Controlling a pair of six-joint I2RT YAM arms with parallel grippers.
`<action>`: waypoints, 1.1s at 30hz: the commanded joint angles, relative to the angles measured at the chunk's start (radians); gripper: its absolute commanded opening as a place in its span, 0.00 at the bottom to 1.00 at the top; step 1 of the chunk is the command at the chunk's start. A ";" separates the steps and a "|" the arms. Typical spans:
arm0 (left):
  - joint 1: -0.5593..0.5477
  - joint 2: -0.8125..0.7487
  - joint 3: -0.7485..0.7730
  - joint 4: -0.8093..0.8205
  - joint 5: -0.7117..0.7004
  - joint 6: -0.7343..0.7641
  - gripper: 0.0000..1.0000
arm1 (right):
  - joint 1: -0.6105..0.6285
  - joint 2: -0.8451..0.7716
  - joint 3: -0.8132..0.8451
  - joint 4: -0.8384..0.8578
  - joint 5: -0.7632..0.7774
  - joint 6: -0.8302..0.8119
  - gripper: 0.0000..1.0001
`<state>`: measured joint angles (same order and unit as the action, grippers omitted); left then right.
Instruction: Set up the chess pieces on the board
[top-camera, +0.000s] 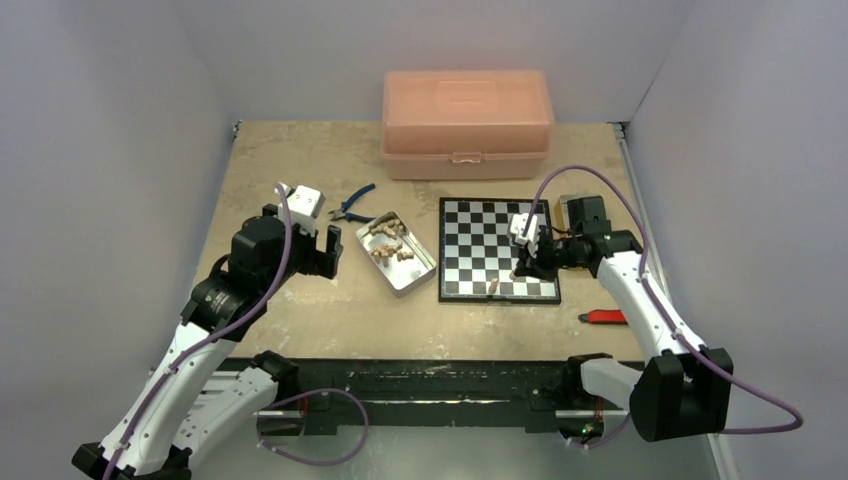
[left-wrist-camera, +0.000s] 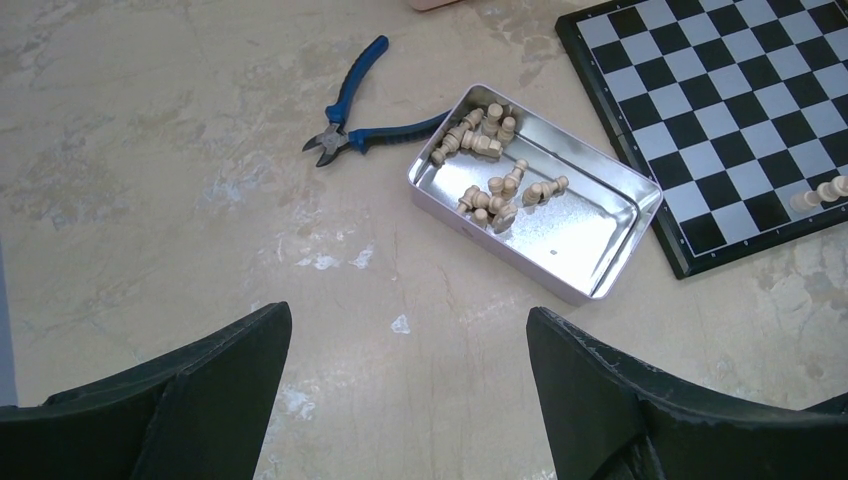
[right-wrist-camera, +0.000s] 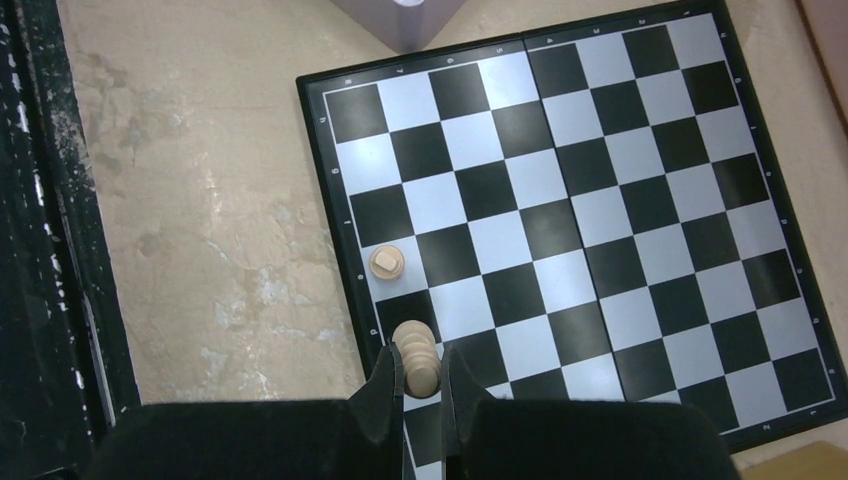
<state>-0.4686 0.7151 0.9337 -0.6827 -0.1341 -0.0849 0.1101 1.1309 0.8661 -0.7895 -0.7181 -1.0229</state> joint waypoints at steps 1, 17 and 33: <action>0.006 -0.009 -0.010 0.034 0.001 0.016 0.88 | -0.004 0.011 -0.034 0.040 0.014 -0.053 0.00; 0.007 -0.017 -0.009 0.034 0.027 0.014 0.87 | -0.003 0.006 -0.097 0.073 -0.001 -0.120 0.00; 0.007 -0.016 -0.007 0.033 0.035 0.014 0.87 | -0.003 0.045 -0.109 0.097 0.000 -0.100 0.00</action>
<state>-0.4667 0.7067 0.9337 -0.6815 -0.1101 -0.0849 0.1101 1.1667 0.7738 -0.7223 -0.7017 -1.1259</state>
